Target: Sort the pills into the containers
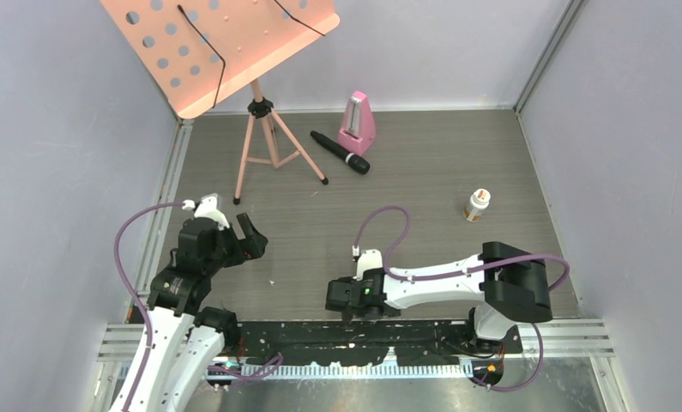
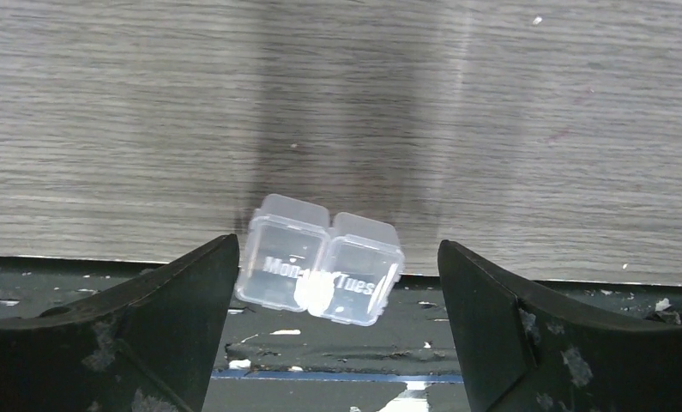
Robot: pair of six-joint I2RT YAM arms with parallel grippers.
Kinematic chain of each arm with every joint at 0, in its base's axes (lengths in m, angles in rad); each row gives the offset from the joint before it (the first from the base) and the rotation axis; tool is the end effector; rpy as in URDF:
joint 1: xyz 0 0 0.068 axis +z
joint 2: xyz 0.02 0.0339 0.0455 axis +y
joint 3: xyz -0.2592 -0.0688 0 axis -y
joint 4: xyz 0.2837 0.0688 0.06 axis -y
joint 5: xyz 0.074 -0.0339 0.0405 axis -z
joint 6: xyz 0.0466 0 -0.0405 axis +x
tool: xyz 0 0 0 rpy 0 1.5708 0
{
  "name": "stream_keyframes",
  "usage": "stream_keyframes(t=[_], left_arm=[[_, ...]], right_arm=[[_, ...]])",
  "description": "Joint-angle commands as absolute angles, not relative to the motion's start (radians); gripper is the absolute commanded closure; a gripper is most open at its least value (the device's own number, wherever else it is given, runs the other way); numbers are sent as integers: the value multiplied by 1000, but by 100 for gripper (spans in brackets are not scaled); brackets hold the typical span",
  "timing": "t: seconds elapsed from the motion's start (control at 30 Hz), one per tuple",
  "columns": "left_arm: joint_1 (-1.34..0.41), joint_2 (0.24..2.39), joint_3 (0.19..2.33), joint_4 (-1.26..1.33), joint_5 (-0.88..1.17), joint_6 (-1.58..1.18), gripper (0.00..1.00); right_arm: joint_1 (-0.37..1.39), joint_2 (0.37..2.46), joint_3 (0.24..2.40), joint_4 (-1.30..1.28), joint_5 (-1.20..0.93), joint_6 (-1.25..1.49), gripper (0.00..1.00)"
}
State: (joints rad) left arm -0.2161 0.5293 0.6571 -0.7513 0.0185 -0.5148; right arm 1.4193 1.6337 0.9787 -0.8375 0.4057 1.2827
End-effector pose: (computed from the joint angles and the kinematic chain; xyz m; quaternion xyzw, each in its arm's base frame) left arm 0.1638 -0.0368 0.2696 -0.1282 0.8806 -0.1707 0.4231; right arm 0.0645 0.3007 0.1305 -0.0589 0.9770 -0.0065 0.2048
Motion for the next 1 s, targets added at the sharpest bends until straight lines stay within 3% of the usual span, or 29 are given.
stream_keyframes(t=[0.0,0.13,0.43,0.53,0.7,0.8,0.97], left_arm=[[-219,505,676,-731,-8,-502,13],[-220,476,662,-731,-23,-509,13],[-219,502,664,-729,37,-525,13],[-219,527,674,-720,76,-526,13],[-219,576,704,-715,82,-532,9],[-218,612,734,-726,15,-540,4],[-218,679,809,-711,35,-525,0]], right_arm=[[1424,1541,901,-806,442,1400,7],[1424,1514,875,-755,437,1422,13],[1414,1524,890,-728,485,1386,40],[1376,1482,880,-694,526,1288,42],[1253,1343,831,-473,557,805,45],[1168,1274,801,-283,455,418,42],[1022,1234,893,-192,253,69,34]])
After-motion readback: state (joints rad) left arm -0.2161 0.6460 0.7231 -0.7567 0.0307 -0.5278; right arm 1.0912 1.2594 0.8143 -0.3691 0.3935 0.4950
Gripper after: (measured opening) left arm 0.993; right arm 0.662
